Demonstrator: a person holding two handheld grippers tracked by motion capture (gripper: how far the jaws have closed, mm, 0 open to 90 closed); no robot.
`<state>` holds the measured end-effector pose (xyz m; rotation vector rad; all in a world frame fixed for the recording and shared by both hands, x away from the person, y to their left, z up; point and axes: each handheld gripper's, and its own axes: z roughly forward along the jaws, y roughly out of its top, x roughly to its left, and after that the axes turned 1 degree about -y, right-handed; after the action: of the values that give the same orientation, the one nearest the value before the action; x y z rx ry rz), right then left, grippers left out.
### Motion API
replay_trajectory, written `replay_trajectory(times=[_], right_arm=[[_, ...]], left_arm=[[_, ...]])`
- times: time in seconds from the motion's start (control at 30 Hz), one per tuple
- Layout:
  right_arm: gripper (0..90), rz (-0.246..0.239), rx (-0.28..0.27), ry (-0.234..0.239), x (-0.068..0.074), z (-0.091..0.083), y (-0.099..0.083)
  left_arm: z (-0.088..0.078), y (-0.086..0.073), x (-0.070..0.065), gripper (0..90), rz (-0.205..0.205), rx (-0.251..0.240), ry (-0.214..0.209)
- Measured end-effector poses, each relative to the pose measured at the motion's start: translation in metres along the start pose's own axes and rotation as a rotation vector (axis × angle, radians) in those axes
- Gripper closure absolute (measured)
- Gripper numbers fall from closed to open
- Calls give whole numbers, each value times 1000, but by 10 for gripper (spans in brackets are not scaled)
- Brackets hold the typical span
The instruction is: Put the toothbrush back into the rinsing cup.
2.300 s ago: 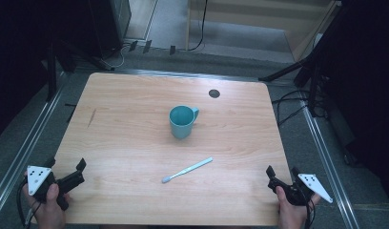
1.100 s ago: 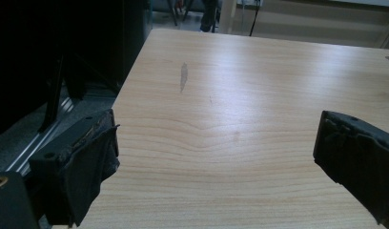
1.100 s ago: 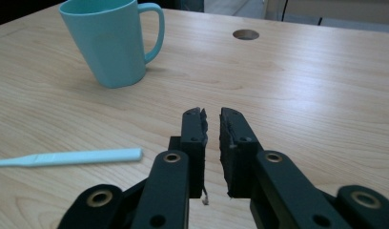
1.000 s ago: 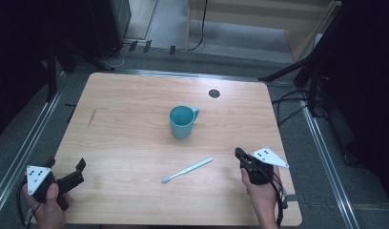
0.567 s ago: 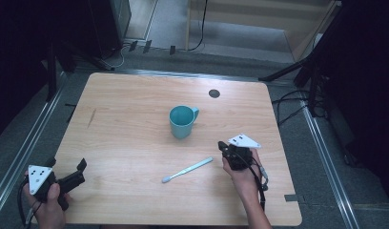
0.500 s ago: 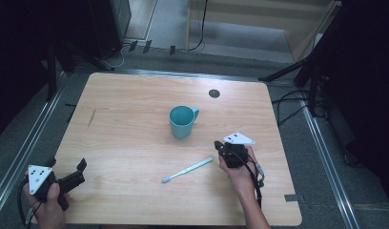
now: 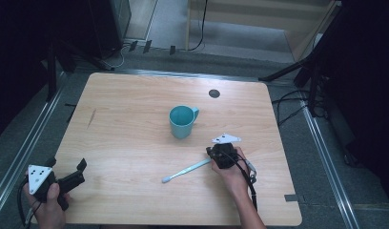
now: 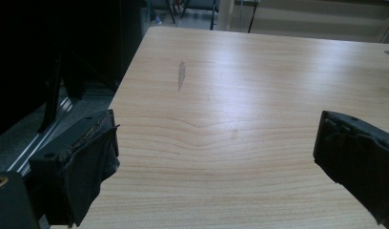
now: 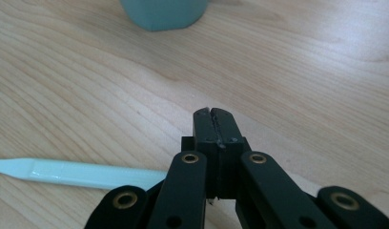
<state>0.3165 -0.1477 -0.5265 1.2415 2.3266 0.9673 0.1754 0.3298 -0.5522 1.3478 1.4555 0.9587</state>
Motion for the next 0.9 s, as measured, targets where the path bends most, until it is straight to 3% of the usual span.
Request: replay_trajectory(times=[0.37,0.9], right_arm=[[900,-28,34,12,3,0,-14],[900,-26,18,63,19,-37,-57]], left_arm=[[0,0,0,14,-1,-1,0],[0,0,-1,14,8,0,1]])
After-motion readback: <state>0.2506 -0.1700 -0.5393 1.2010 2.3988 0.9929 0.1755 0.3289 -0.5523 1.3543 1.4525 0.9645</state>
